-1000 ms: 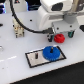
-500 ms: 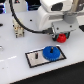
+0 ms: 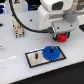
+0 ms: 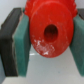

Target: Insert the blue gear onto the right peg, followed by the red gear

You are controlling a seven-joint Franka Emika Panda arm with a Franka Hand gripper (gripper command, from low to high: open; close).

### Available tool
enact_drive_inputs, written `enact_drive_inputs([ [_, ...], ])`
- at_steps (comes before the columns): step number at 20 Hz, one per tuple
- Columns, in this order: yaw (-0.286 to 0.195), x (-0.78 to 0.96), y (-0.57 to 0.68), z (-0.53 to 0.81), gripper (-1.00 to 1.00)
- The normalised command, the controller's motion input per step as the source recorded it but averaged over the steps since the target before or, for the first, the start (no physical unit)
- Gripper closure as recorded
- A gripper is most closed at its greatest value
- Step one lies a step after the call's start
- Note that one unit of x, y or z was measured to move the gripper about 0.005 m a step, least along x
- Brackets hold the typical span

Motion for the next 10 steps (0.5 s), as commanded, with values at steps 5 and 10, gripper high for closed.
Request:
enact_drive_inputs([
  [5,0.000,0.43,-0.05,0.59,1.00],
  [10,0.000,0.61,-0.20,0.47,1.00],
])
